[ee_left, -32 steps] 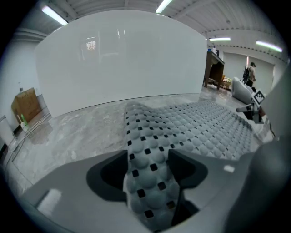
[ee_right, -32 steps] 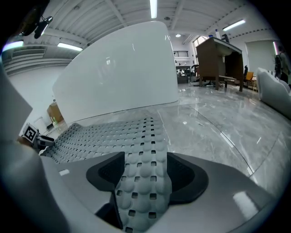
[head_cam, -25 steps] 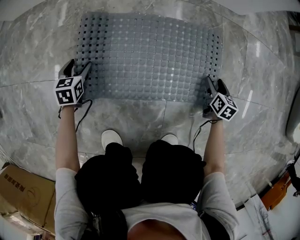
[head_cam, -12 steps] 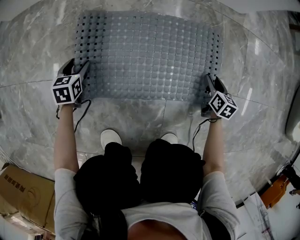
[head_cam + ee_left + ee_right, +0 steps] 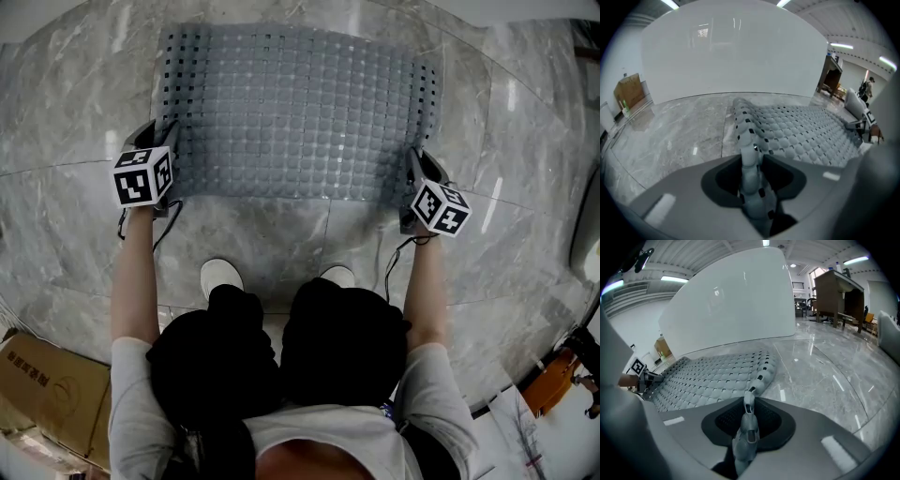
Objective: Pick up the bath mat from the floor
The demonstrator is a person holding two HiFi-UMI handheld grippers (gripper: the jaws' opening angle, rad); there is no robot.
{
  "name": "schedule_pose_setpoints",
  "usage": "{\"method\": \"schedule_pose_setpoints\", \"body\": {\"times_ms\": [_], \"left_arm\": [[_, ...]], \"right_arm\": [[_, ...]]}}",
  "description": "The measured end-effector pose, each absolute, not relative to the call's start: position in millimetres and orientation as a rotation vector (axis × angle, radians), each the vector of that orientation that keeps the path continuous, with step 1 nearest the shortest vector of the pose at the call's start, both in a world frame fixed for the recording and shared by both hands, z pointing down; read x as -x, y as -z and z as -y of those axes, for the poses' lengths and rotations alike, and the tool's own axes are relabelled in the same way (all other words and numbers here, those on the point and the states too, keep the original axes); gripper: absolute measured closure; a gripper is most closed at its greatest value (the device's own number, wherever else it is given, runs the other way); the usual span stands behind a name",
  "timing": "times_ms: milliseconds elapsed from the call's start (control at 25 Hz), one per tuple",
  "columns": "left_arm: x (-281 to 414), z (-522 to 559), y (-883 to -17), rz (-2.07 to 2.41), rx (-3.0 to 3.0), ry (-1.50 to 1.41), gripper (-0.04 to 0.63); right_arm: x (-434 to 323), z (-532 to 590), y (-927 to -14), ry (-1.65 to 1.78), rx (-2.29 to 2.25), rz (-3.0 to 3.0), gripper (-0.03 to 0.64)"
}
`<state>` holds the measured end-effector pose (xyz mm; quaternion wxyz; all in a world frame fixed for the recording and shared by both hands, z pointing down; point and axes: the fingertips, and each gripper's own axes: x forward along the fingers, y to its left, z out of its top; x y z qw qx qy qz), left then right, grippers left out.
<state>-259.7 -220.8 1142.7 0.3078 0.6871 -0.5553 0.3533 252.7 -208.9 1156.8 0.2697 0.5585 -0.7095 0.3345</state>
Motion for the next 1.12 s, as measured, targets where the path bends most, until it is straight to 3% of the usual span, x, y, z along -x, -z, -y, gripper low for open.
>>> {"method": "schedule_pose_setpoints", "body": {"times_ms": [400, 1120], "left_arm": [[236, 221, -1106, 1.517, -1.931, -0.856, 0.534], [223, 222, -969, 1.505, -2.076, -0.813, 0.546]], "right_arm": [[-252, 207, -1126, -0.875, -1.596, 1.981, 0.569], [-200, 198, -1001, -0.829, -1.595, 2.037, 0.571]]}}
